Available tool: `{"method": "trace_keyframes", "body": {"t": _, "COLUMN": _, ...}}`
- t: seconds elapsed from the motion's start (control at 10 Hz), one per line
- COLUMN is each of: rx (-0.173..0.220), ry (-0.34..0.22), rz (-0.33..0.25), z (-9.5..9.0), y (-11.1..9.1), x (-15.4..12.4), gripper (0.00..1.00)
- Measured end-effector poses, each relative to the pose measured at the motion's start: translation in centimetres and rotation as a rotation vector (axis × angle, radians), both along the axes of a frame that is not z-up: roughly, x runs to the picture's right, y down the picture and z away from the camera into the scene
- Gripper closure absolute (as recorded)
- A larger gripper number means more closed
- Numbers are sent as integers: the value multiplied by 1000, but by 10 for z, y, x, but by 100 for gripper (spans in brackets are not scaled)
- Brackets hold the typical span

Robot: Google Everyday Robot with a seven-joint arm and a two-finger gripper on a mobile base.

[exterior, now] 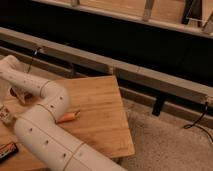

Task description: Push the ceramic bowl across the table

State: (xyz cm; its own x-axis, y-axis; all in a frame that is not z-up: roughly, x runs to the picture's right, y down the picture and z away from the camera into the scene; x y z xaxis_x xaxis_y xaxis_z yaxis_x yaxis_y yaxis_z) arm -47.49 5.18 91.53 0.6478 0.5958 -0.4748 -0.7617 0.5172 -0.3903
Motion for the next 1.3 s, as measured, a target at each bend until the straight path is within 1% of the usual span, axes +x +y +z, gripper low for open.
{"method": "trace_keyframes", "body": {"t": 0.1, "rx": -1, "ry": -8, "rz": -5, "z": 1, "y": 2, "x": -2, "gripper": 35}}
{"method": "trace_keyframes", "body": {"t": 0.3, "rx": 20, "ry": -63, "rz": -9, "z": 4, "y": 2, "x": -19, "gripper": 35}}
{"method": "trace_keyframes", "body": {"t": 0.5, "rx": 36, "ry": -102, "rz": -11, "z": 5, "y": 3, "x": -32, "gripper": 35}}
{"method": "trace_keyframes", "body": {"t": 0.7, "rx": 46, "ry": -120, "rz": -13, "z": 7, "y": 3, "x": -38, "gripper": 35}}
{"method": "trace_keyframes", "body": {"t": 1.0, "rx": 60, "ry": -127, "rz": -18, "z": 10, "y": 2, "x": -39, "gripper": 35}}
{"method": "trace_keyframes", "body": {"t": 1.2, "rx": 82, "ry": -135, "rz": -13, "z": 10, "y": -5, "x": -42, "gripper": 35}}
{"method": "trace_keyframes", "body": {"t": 1.3, "rx": 114, "ry": -149, "rz": 8, "z": 12, "y": -15, "x": -47, "gripper": 35}}
